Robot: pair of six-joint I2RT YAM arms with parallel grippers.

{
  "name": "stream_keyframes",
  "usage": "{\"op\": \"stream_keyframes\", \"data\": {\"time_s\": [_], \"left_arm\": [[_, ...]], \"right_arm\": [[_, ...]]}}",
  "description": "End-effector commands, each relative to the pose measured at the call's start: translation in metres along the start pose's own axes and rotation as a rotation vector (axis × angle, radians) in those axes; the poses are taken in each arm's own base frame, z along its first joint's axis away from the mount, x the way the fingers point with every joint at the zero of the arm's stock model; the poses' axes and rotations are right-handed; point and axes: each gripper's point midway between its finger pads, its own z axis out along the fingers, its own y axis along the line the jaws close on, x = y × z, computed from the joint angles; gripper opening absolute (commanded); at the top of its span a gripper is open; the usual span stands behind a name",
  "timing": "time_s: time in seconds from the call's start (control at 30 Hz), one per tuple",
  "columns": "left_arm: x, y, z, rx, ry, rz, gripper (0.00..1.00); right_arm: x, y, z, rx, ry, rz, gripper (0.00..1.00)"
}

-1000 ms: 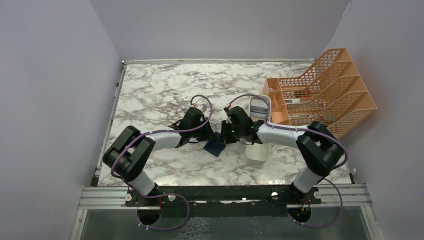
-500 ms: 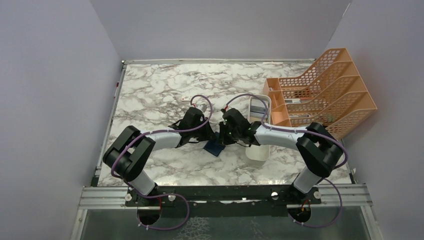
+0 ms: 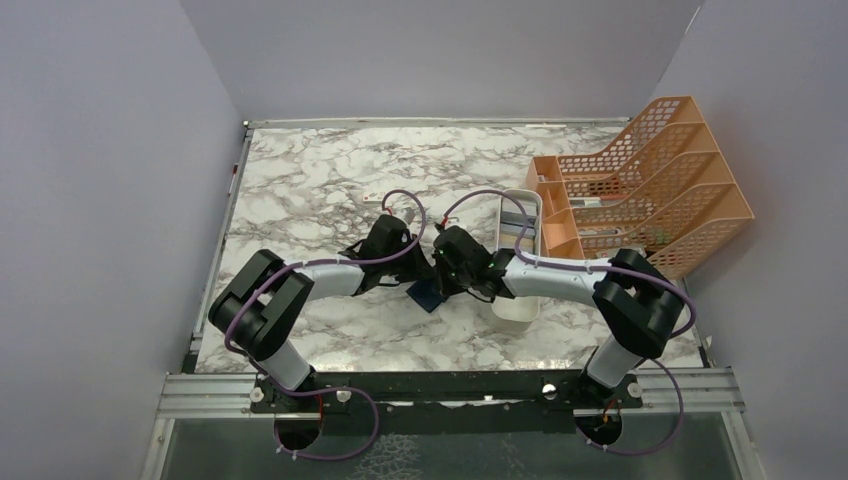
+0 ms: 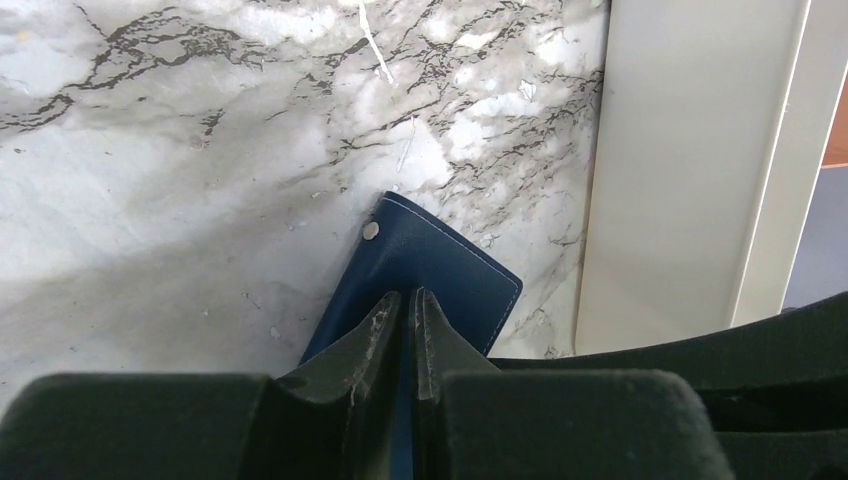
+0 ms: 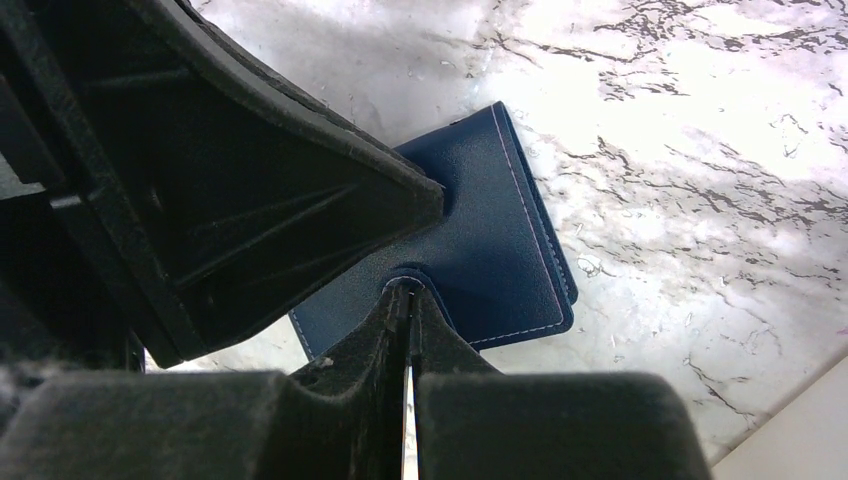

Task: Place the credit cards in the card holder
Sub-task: Close the card holder at the center of the board, then reset both arms

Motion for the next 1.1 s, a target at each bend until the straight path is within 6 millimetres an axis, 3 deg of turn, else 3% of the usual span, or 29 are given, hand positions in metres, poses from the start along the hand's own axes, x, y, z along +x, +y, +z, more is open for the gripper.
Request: {"op": "stream_keyframes", "data": {"time_s": [0.0, 0.1, 0.2, 0.3, 0.4, 0.53, 0.67, 0.7, 0.73, 0.77, 0.8, 0.93, 0.97, 1.0, 1.07], "left_arm": [[0.041, 0.058, 0.002, -0.201, 0.106, -0.019, 0.14], [0.04, 0.054, 0.001, -0.191, 0.102, -0.022, 0.14], [0.035, 0.045, -0.002, -0.168, 0.099, -0.016, 0.15], [0.019, 0.029, -0.01, -0.151, 0.076, 0.009, 0.19], [-0.009, 0.005, -0.028, -0.132, 0.018, 0.051, 0.25], [-0.05, -0.04, -0.071, -0.07, -0.097, 0.128, 0.32], [-0.076, -0.073, -0.122, -0.026, -0.196, 0.214, 0.39], [-0.08, -0.081, -0.136, -0.006, -0.218, 0.239, 0.42], [-0.084, -0.09, -0.152, 0.02, -0.248, 0.272, 0.45], [-0.085, -0.097, -0.165, 0.04, -0.267, 0.291, 0.51], [-0.086, -0.104, -0.177, 0.064, -0.287, 0.312, 0.55], [-0.081, -0.119, -0.219, 0.151, -0.365, 0.361, 0.68], [-0.079, -0.121, -0.227, 0.167, -0.385, 0.362, 0.75], [-0.078, -0.121, -0.234, 0.178, -0.404, 0.357, 0.94], [-0.073, -0.122, -0.244, 0.208, -0.426, 0.348, 0.99]], "right_arm": [[0.058, -0.029, -0.002, 0.12, 0.166, -0.04, 0.08], [0.06, -0.03, 0.0, 0.124, 0.172, -0.038, 0.08], [0.05, -0.024, -0.001, 0.111, 0.146, -0.04, 0.09], [0.027, -0.01, -0.012, 0.071, 0.091, -0.036, 0.12], [-0.001, 0.008, -0.036, -0.001, 0.006, -0.03, 0.18], [-0.038, 0.028, -0.082, -0.105, -0.14, -0.027, 0.3], [-0.065, 0.033, -0.126, -0.144, -0.262, -0.029, 0.39], [-0.072, 0.034, -0.138, -0.155, -0.293, -0.029, 0.47], [-0.077, 0.035, -0.15, -0.168, -0.321, -0.03, 0.65], [-0.081, 0.035, -0.161, -0.179, -0.348, -0.032, 0.96], [-0.084, 0.034, -0.172, -0.184, -0.371, -0.026, 1.0], [-0.091, 0.024, -0.21, -0.191, -0.462, 0.023, 1.0], [-0.088, 0.018, -0.215, -0.181, -0.477, 0.054, 1.0], [-0.087, 0.012, -0.219, -0.17, -0.491, 0.088, 1.0], [-0.083, 0.004, -0.226, -0.158, -0.505, 0.125, 0.99]]}}
